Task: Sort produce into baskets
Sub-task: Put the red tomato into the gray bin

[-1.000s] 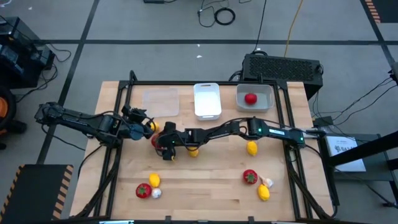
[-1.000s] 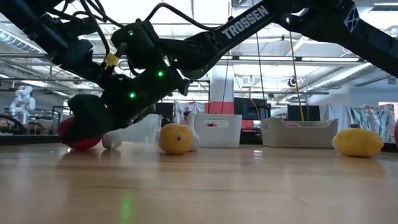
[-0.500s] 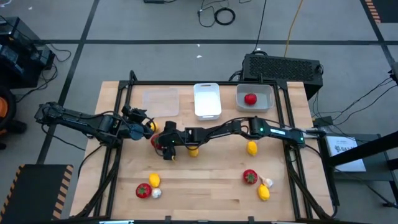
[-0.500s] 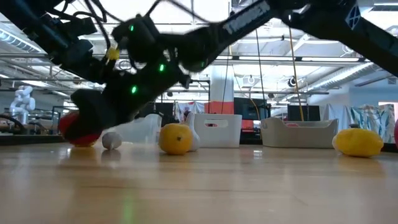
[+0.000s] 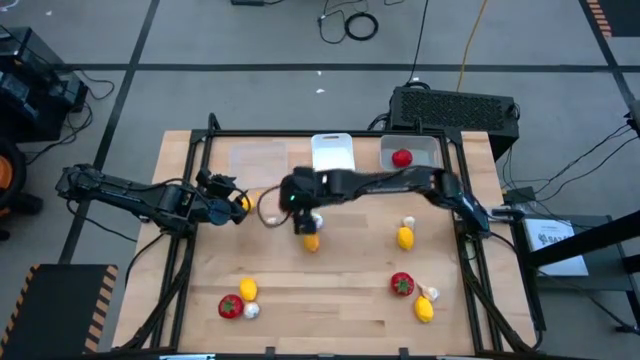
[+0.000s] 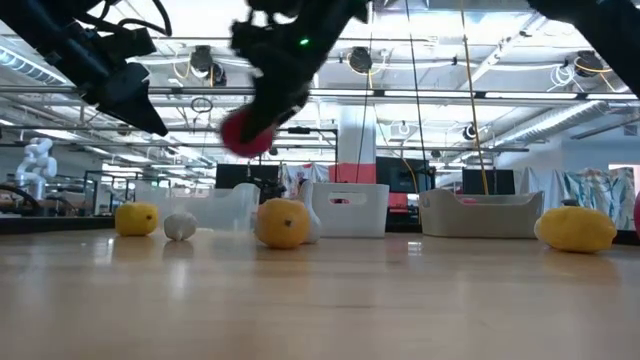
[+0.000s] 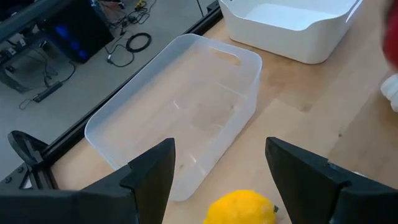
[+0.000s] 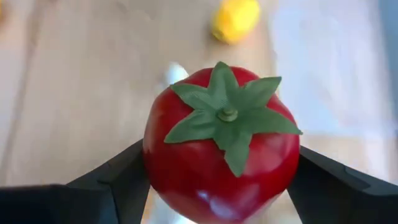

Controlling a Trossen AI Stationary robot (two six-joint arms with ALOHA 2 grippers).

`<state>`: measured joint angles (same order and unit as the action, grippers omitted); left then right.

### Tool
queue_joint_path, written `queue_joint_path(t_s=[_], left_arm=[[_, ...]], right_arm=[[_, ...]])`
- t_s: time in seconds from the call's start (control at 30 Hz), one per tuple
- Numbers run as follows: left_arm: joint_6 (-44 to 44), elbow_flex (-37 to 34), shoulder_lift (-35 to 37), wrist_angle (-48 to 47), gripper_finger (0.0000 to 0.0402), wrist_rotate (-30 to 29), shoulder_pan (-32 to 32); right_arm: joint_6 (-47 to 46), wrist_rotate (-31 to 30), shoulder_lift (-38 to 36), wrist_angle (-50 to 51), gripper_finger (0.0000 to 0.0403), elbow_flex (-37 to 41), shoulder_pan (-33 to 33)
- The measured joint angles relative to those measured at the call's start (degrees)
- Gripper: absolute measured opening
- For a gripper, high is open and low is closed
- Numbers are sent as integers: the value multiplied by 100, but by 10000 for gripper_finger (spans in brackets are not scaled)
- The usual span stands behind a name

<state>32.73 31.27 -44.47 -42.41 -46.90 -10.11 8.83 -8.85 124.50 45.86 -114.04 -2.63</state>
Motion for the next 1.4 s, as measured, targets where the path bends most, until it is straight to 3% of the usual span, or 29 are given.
queue_joint_path(t_s=[0.4, 0.53, 0.77, 0.93, 1.07, 1.4], left_arm=[[142, 0, 0, -11, 256, 29, 1], [142, 0, 0, -12, 256, 29, 2], [130, 0, 0, -12, 256, 23, 2], [88, 0, 0, 27, 256, -255, 2], [-130, 0, 0, 302, 256, -410, 2], [-1104, 0, 2, 1236, 256, -448, 2]], right_arm=[[-129, -194, -721, 2971, 303, 37, -1456], [-260, -187, -1130, 3526, 303, 591, -2146], [-537, -171, -2540, 2740, 304, 2694, -3376], [-527, -158, -3224, 2170, 304, 3821, -3908], [-430, -198, -3432, 2135, 304, 4212, -4226], [-489, -381, -3459, 2412, 304, 4266, -4487]])
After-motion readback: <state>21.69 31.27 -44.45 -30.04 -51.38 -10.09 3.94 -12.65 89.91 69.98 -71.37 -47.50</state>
